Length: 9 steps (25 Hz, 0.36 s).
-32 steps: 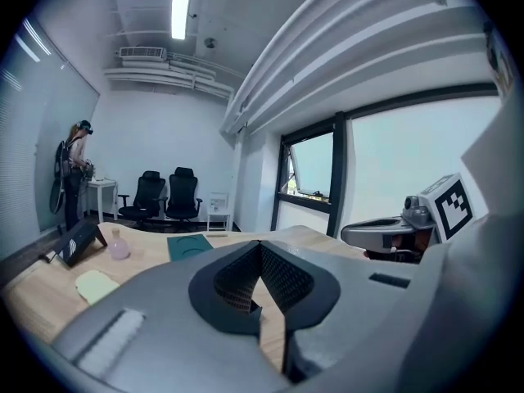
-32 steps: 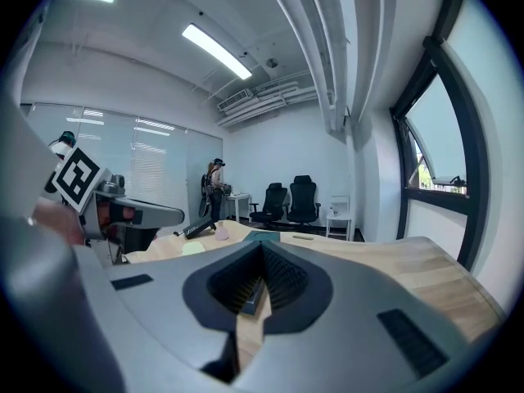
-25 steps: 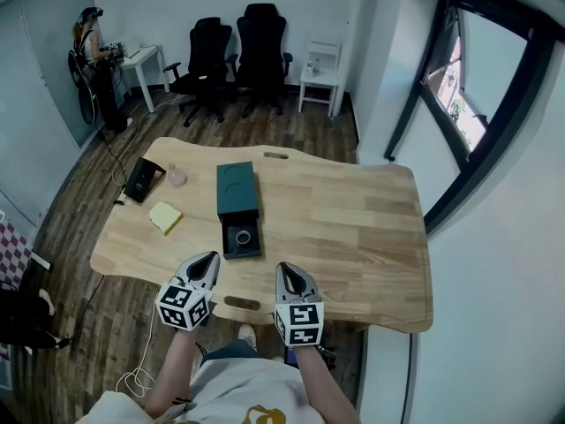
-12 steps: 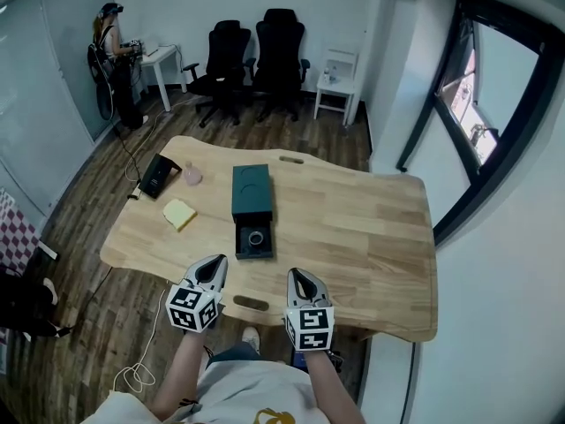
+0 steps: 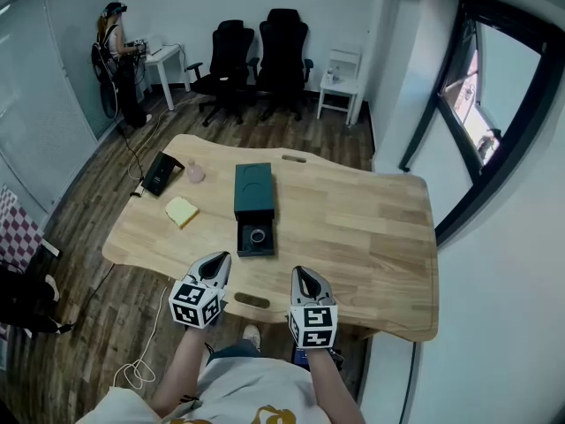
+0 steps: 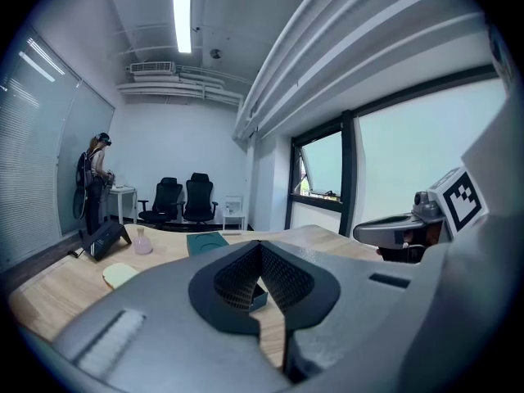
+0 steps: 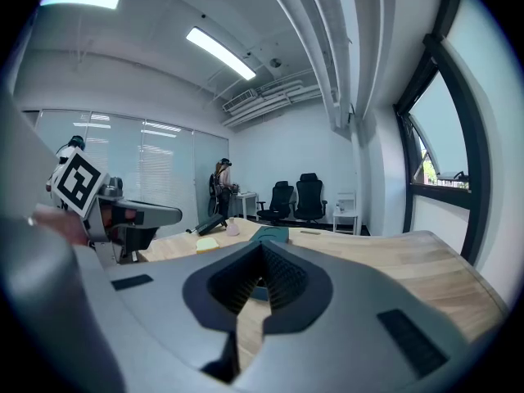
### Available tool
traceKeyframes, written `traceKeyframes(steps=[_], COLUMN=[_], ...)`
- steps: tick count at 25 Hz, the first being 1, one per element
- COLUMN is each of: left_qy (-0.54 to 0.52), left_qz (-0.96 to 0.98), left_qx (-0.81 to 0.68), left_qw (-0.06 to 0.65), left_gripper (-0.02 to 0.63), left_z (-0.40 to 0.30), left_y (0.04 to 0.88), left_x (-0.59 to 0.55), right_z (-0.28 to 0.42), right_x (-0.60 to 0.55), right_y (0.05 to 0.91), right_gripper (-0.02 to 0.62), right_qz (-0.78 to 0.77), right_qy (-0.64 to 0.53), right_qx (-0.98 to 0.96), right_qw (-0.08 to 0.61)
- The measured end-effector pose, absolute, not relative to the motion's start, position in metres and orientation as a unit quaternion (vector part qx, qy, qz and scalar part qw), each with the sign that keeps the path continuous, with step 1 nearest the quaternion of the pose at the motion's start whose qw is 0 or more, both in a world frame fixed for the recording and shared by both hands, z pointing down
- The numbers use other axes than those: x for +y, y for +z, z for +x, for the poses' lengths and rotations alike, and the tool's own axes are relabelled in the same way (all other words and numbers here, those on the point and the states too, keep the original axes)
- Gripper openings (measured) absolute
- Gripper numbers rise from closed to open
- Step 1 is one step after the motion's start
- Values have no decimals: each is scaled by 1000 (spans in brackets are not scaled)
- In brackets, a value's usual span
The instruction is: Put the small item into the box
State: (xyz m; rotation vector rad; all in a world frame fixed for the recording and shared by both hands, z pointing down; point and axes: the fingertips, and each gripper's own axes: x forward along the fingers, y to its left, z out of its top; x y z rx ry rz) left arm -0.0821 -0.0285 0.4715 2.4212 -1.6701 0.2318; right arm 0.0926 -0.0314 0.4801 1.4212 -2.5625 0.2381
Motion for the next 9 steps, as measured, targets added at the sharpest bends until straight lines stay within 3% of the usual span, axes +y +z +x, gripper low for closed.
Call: traceKeyframes(steps=[9], left_qy=[74], left_qz=[810], left_qx=[-573], left_qw=[99], left_gripper=[3], left_z=[-87], left_y=[473], left_x=[-25], right_z=[90], right_x=[-30], right_y=[477], right_gripper=[3], right_qz=[475], right_qy=[80], right_qx=[-871], right_qw=[95])
